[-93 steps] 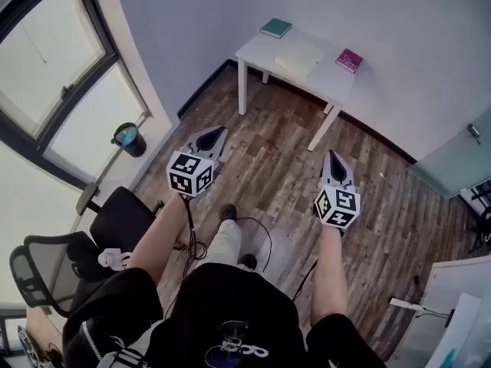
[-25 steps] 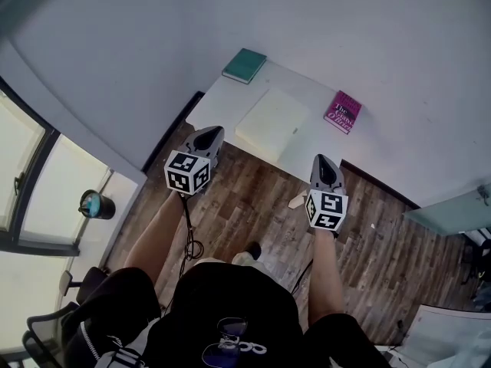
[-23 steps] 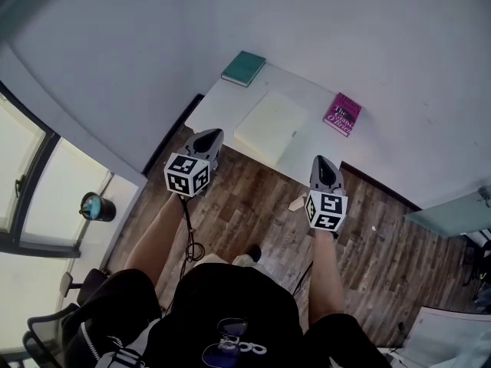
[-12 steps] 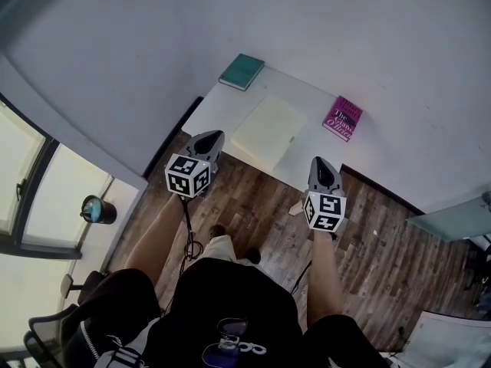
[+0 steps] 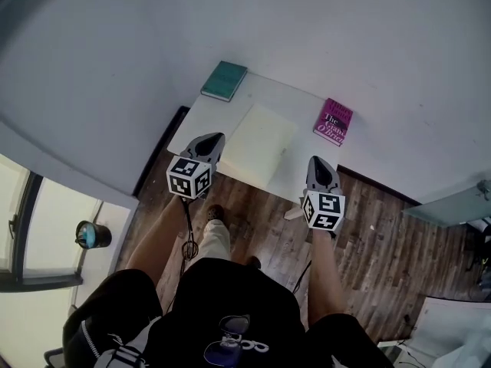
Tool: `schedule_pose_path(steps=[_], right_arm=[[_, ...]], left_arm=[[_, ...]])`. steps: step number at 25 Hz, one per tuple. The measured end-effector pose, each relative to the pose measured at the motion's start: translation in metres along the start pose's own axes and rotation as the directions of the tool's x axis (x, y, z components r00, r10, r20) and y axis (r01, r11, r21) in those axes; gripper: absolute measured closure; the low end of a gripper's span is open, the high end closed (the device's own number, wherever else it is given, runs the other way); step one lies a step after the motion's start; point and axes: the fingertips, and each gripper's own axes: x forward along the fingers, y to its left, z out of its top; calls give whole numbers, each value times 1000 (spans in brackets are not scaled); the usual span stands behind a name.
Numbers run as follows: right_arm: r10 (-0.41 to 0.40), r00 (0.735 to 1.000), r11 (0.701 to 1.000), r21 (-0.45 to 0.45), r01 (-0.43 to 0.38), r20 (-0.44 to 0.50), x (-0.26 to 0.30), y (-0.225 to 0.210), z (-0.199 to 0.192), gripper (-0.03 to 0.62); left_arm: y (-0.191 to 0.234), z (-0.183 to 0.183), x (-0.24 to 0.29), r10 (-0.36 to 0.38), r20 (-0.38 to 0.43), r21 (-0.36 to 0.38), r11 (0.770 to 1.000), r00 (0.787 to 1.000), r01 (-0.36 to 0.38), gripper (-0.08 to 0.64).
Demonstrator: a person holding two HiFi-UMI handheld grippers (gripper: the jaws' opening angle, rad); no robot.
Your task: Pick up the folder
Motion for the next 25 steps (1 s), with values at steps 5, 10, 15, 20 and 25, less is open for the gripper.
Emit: schedule_pose_path(steps=[5, 10, 15, 20, 25], right_arm=[[-56, 998, 998, 21, 56, 0, 58, -2, 17, 569], [-108, 994, 993, 45, 108, -6, 111, 2, 29, 569], [-157, 987, 986, 55, 158, -31, 153, 10, 31, 569], [-202, 978, 974, 88, 207, -57, 185, 15, 25, 569], [-239, 967, 961, 120, 248, -87, 198, 13, 9, 569]], left_arm=[[48, 16, 51, -62, -6, 7, 998, 998, 62, 538], [95, 27, 97, -121, -17, 5, 993, 992, 121, 538], [136, 27, 133, -171, -42, -6, 985, 984, 171, 538], [165, 19, 159, -217, -61, -21, 976, 974, 216, 538], [176, -1, 181, -262, -103, -58, 965, 960, 257, 538]])
